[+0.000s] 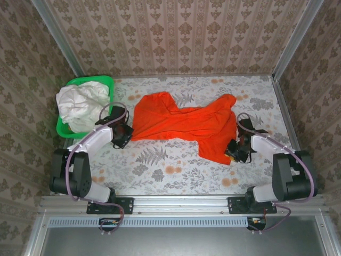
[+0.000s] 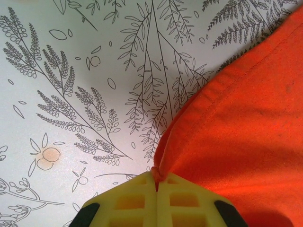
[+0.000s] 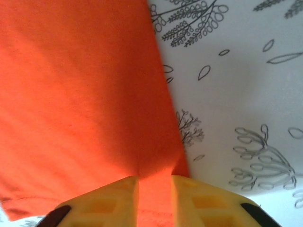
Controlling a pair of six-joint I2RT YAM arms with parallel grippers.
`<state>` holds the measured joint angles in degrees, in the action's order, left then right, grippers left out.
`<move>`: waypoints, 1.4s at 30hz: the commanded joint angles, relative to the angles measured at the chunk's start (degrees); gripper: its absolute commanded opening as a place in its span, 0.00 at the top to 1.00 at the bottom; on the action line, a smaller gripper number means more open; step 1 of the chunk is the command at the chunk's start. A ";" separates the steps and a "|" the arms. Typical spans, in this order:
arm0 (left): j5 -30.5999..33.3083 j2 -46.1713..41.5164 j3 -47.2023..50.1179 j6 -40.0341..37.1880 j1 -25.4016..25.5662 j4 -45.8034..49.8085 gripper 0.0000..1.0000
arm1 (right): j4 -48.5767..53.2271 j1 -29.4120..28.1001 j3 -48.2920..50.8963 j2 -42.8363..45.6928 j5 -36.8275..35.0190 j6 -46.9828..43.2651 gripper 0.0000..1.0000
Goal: Fold and stack the t-shirts
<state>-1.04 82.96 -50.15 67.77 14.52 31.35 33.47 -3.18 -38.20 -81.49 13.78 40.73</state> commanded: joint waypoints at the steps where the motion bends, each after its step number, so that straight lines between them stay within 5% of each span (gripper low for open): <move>1: 1.48 -1.61 0.23 -1.32 -0.40 2.22 1.00 | 1.13 -0.07 -1.09 -1.99 -1.32 0.93 0.88; 3: 1.74 -1.99 0.50 -1.41 -0.37 2.31 1.00 | 1.65 0.17 -1.40 -1.88 -2.66 0.92 1.00; 13: 2.44 -4.12 1.79 -1.41 -0.57 3.12 1.00 | 10.79 3.09 -0.59 10.04 -11.52 4.09 1.00; 19: 1.88 -4.34 2.16 -1.91 -0.90 3.02 1.00 | 14.70 2.99 2.64 19.13 -9.60 8.86 1.00; 25: 1.38 -3.43 2.52 -1.85 -0.90 2.35 1.00 | 18.13 0.87 2.47 19.31 -6.28 8.96 1.00; 27: 1.48 -3.49 2.77 -1.63 -0.90 2.25 1.00 | 18.93 0.81 2.63 20.59 -6.92 9.45 0.92; 31: 1.30 -3.42 3.47 -1.28 -0.95 1.69 1.00 | 15.98 0.94 1.12 20.09 -6.49 5.78 0.50; 33: 1.33 -3.42 3.64 -1.33 -0.91 1.61 1.00 | 14.09 1.00 -0.67 18.12 -7.19 2.34 0.42; 42: 0.74 -3.30 4.86 -0.83 -0.95 -0.07 1.00 | 6.10 1.67 -6.07 4.11 -7.98 -1.06 0.52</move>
<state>-0.21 79.66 -46.68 67.22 14.09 31.57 41.87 -1.85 -42.68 -74.65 6.61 41.23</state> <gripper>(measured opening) 0.046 0.496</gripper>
